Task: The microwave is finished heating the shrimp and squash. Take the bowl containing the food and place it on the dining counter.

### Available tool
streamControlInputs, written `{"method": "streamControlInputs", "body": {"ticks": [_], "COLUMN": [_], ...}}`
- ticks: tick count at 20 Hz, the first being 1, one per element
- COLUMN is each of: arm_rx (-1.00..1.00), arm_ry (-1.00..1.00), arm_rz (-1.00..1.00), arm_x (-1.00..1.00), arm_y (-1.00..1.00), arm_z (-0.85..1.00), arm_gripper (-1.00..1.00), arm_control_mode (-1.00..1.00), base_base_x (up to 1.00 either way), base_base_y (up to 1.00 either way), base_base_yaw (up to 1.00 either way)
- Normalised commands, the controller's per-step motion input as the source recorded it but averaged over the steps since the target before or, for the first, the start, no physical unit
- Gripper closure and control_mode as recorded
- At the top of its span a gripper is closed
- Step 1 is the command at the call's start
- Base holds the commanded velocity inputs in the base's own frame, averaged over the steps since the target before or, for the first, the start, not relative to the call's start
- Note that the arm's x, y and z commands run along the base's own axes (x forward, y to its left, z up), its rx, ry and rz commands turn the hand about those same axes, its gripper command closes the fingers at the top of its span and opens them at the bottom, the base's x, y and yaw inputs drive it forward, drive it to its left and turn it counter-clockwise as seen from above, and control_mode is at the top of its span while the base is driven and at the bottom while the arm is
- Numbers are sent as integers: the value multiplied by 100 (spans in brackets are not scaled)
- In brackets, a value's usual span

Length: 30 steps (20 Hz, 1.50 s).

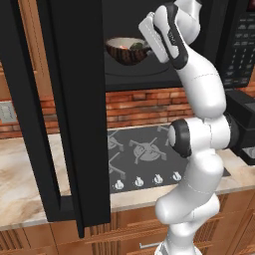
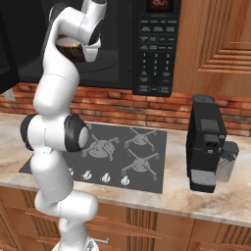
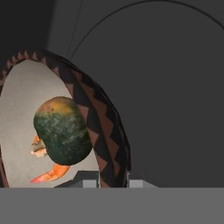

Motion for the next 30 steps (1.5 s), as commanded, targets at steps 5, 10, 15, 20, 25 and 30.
{"method": "streamControlInputs", "body": {"ticks": [5, 10, 15, 20, 25, 30], "arm_rx": [0, 0, -1, -3, -2, -1], "arm_ry": [1, 0, 0, 0, 0, 0], "arm_rz": [0, 0, 0, 0, 0, 0], "arm_x": [0, 0, 0, 5, 20, 7], "arm_y": [1, 4, 2, 9, 19, 8], "arm_z": [0, 0, -5, -13, -13, -3], "arm_gripper": [100, 100, 100, 100, 100, 100], "arm_control_mode": [-100, -100, -100, -100, -100, -100], "base_base_x": [0, 0, 0, 0, 0, 0], "base_base_y": [0, 0, 0, 0, 0, 0], "base_base_yaw": [0, 0, 0, 0, 0, 0]}}
